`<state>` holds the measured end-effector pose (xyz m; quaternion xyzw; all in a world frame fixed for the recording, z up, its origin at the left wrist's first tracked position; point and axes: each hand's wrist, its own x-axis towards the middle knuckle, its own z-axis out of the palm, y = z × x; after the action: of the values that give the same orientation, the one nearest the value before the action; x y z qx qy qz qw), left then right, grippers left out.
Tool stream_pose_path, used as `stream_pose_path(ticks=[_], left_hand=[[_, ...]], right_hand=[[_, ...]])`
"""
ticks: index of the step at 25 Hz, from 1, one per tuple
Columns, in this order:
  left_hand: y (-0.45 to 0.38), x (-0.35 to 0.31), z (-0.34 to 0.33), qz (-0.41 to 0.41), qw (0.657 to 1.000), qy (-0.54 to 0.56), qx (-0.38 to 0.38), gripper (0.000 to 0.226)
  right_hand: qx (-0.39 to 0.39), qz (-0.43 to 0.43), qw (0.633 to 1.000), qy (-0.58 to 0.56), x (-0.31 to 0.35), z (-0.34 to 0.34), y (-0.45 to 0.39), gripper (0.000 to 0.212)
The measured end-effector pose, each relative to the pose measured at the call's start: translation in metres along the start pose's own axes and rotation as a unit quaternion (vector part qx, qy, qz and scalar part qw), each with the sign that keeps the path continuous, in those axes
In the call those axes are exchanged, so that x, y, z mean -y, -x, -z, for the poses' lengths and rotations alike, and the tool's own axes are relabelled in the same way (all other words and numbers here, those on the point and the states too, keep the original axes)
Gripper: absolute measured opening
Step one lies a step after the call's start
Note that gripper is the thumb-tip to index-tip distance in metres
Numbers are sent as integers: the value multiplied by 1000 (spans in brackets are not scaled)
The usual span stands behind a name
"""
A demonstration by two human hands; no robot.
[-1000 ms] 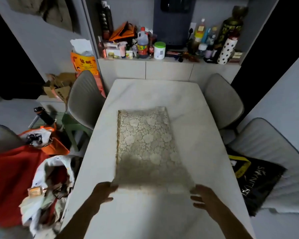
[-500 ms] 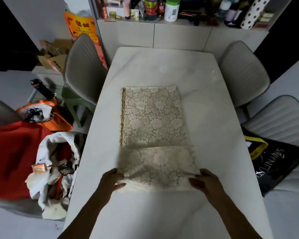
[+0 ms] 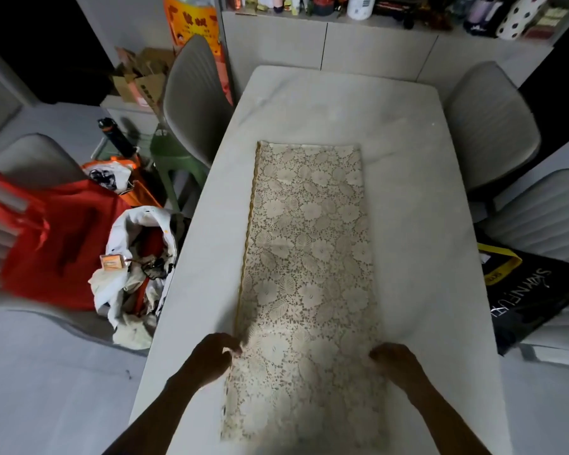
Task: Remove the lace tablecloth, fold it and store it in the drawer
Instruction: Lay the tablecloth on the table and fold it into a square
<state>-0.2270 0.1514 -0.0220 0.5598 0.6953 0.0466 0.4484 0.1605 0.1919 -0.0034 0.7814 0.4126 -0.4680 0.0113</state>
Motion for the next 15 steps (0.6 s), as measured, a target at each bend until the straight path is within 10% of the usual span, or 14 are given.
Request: stream_pose_path(ticks=[5, 15], left_hand=[[-58, -44, 1, 54, 991, 8, -119, 45], [-152, -68, 30, 39, 963, 83, -254, 28]], right_hand=[[-76, 215, 956, 183, 45, -15, -19, 49], [-144, 234, 921, 276, 44, -43, -49, 43]])
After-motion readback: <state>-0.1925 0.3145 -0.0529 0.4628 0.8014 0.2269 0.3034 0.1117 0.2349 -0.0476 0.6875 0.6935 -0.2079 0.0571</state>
